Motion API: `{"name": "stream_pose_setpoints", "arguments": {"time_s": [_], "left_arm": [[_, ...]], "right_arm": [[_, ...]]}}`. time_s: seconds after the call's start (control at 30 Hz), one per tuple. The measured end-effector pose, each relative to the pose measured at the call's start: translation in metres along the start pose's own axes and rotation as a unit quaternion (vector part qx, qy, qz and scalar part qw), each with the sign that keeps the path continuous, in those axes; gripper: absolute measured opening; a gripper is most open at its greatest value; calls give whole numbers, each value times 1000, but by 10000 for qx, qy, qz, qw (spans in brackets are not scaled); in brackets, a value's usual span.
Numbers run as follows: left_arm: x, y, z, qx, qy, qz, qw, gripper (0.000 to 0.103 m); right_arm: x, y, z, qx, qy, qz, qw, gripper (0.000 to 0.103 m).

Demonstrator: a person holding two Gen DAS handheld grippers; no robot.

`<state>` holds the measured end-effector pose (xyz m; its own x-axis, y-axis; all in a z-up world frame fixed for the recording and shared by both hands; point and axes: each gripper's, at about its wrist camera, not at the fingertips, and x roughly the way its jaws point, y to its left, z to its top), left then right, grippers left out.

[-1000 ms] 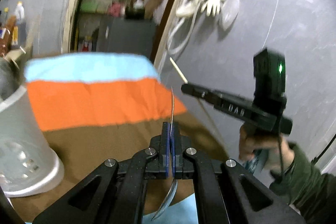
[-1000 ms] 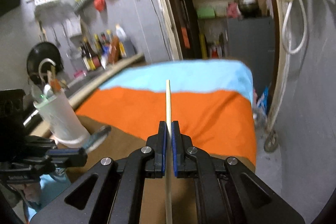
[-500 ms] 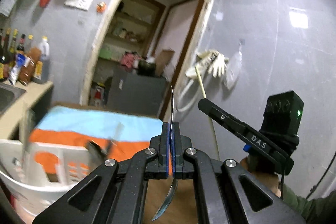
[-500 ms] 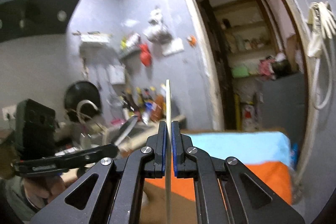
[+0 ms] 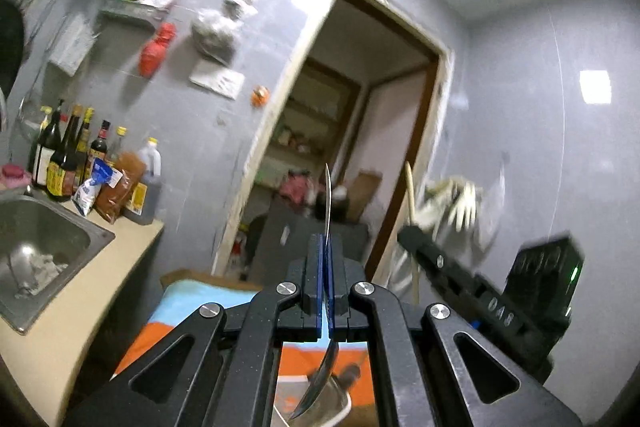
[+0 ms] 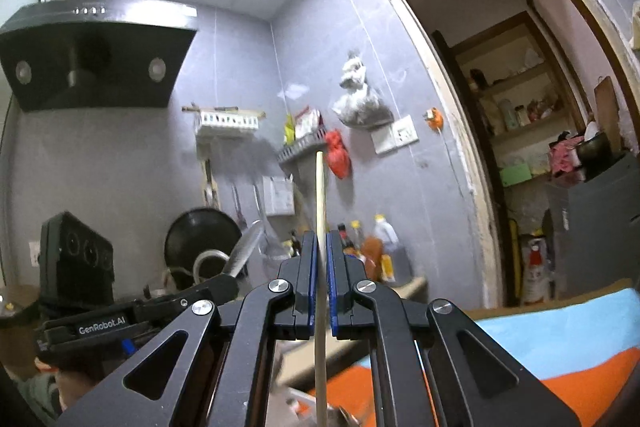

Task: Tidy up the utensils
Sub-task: 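Lift the spoon and chopstick up off the cloth and carry them toward the caddy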

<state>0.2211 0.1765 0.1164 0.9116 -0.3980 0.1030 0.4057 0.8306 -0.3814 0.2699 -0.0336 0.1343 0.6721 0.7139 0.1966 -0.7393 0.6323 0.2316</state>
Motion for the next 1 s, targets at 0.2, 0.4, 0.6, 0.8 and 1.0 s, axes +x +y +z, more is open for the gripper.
{"name": "stream_pose_setpoints", "arguments": {"time_s": [0.2,0.4,0.6,0.8,1.0], "left_arm": [[-13,57,12,-687,-788,-173,9944,0],[-26,93,5,-1168,-1221,-213,9854,0],[-32,100,-6,-1197,-1356,-160,9834,0],[-33,95,-18,-1014,-1325,-138,9859,0],[-30,96,-26,-953,-1223,-75,9879,0]], "right_arm": [[9,-1,-15,256,-490,-24,9985,3],[13,3,-32,50,-543,-143,9984,3],[19,2,-42,1,-483,-110,9988,3],[21,2,-50,-19,-417,-95,9991,3],[23,2,-55,29,-392,-21,9992,3]]}}
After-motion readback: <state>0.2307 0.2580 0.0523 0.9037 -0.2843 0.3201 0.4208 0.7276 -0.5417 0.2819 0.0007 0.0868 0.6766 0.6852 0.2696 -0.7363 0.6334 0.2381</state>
